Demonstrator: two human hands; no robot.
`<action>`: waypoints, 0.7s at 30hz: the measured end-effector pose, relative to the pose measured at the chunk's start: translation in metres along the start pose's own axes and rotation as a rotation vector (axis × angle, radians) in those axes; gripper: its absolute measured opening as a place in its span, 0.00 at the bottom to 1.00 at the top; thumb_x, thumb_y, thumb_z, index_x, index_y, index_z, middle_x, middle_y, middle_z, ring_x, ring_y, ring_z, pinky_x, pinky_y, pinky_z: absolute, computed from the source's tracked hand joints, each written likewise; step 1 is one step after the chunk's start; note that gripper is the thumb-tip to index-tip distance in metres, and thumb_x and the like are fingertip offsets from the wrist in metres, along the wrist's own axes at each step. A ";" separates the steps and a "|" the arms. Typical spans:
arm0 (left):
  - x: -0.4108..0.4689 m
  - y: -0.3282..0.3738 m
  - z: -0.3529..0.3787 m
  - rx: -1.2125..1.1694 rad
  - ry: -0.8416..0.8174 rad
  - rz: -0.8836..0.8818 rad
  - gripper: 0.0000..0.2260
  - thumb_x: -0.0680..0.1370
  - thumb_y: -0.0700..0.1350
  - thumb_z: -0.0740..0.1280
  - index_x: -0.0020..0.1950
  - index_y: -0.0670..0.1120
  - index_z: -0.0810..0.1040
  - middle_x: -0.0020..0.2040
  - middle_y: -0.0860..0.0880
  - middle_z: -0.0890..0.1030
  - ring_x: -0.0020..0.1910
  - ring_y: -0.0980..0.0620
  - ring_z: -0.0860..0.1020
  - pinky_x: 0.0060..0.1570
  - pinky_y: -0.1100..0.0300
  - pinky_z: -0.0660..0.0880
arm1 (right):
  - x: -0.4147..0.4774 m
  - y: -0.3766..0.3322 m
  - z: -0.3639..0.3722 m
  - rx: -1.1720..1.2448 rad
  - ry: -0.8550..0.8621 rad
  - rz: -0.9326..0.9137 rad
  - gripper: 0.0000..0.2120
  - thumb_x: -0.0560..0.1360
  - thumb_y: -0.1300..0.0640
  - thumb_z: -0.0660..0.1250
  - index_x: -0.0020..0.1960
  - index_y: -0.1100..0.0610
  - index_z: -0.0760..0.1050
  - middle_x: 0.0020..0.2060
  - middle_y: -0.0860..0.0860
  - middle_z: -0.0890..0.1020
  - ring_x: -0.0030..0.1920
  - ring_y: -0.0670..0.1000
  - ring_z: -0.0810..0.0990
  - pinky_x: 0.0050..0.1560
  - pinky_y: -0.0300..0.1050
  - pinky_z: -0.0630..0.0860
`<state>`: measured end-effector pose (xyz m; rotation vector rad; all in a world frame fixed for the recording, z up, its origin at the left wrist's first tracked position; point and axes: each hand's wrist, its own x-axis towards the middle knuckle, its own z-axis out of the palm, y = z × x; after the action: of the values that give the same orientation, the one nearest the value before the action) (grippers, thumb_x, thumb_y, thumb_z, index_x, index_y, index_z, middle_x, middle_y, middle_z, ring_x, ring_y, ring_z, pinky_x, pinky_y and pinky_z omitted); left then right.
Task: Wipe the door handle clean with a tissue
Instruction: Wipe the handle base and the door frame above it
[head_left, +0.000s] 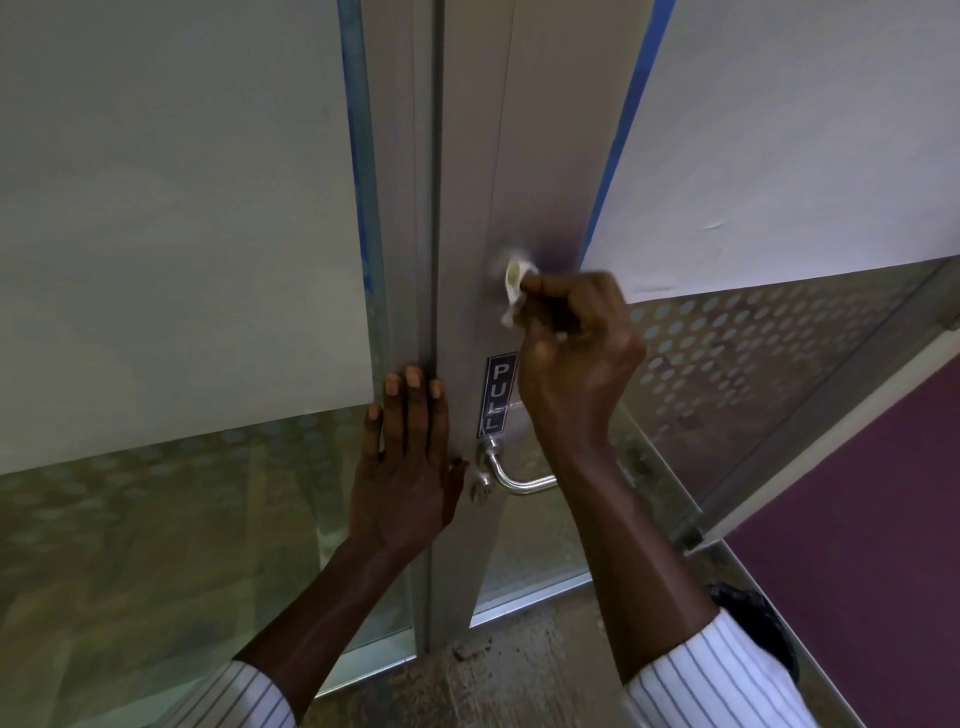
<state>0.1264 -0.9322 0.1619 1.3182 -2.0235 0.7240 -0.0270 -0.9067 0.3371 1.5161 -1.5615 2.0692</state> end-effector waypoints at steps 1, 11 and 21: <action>0.000 0.000 -0.001 -0.009 0.007 -0.002 0.55 0.77 0.61 0.70 0.90 0.38 0.41 0.90 0.35 0.37 0.91 0.37 0.36 0.89 0.43 0.32 | 0.013 -0.007 0.002 0.005 0.015 -0.048 0.03 0.76 0.69 0.78 0.49 0.65 0.87 0.45 0.58 0.85 0.42 0.55 0.86 0.40 0.43 0.83; 0.000 0.001 0.005 -0.011 0.010 0.003 0.55 0.76 0.60 0.70 0.90 0.38 0.43 0.90 0.35 0.40 0.91 0.36 0.38 0.89 0.42 0.32 | -0.051 0.033 -0.003 -0.120 -0.174 -0.007 0.08 0.73 0.74 0.75 0.42 0.63 0.84 0.41 0.56 0.82 0.39 0.55 0.82 0.37 0.54 0.80; 0.003 0.001 -0.004 -0.013 0.019 0.003 0.56 0.76 0.59 0.71 0.90 0.38 0.40 0.90 0.35 0.38 0.91 0.36 0.36 0.89 0.43 0.32 | 0.004 0.005 0.001 0.010 -0.031 -0.044 0.04 0.76 0.66 0.80 0.49 0.62 0.87 0.44 0.55 0.84 0.40 0.48 0.83 0.40 0.41 0.80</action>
<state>0.1251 -0.9307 0.1661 1.2969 -2.0121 0.7209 -0.0314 -0.9113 0.3371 1.5789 -1.5164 2.0418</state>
